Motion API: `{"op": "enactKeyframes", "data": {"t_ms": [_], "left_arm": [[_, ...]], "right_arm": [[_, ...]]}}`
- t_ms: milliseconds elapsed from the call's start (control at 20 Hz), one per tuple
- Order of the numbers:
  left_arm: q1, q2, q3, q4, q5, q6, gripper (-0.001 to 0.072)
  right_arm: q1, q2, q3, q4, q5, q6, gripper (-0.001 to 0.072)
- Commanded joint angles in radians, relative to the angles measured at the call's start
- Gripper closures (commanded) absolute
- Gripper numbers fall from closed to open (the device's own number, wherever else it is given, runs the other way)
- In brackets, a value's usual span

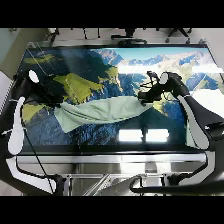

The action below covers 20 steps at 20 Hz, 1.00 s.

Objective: Fold the shirts.

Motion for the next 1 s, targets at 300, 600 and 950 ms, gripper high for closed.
{"op": "enactKeyframes", "data": {"t_ms": [300,600,950], "left_arm": [[0.026,0.033,0.031,0.002,-0.149,-0.024,0.001],[0.093,0.298,-0.449,0.001,-0.023,-0.024,0.001],[0.099,0.277,-0.698,-0.25,0.311,0.046,0.001]], "right_arm": [[-0.01,0.032,-0.001,-0.002,0.049,-0.071,0.0207],[-0.175,0.097,-0.001,-0.039,0.066,-0.132,0.0207],[-0.313,-0.022,-0.001,0.166,0.063,-0.299,0.0207]]}}
